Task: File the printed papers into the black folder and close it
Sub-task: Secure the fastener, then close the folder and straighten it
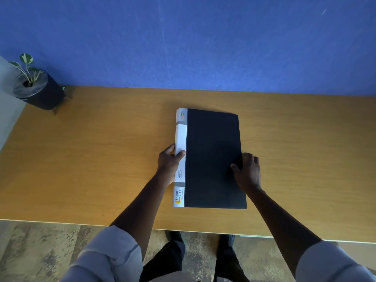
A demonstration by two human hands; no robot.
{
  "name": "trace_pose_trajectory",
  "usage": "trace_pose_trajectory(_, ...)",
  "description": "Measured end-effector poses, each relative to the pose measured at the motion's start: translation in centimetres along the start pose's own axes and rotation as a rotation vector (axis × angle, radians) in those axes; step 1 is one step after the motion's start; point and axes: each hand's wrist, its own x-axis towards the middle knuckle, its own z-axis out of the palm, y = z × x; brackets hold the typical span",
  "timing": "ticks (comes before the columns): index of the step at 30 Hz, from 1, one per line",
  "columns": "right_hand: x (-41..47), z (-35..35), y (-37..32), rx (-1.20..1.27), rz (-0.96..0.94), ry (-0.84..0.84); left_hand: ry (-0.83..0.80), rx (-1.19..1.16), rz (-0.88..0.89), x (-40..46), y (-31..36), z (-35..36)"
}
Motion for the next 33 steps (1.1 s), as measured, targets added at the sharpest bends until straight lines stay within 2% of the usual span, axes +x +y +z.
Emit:
trace_pose_trajectory(6, 0.8, 0.5, -1.3, 0.147, 0.039, -0.013, -0.044, -0.054, -0.022, 0.7, 0.6, -2.4)
trace_pose_trajectory(10, 1.1, 1.7, -3.9, 0.276, 0.063, -0.097, -0.032, -0.067, -0.001, 1.9, 0.7, -5.1)
trace_pose_trajectory(17, 1.9, 5.6, -9.6, 0.307, 0.012, -0.179, 0.040, 0.001, 0.036, 4.6, 1.6, -11.5)
trace_pose_trajectory(25, 3.4, 10.3, -15.8, 0.298, -0.067, -0.254, 0.135, 0.281, 0.147, 9.4, 2.3, -18.4)
trace_pose_trajectory(33, 5.4, 13.6, -20.1, 0.234, -0.136, -0.260, 0.249, 0.557, 0.214, 13.1, 3.6, -21.7)
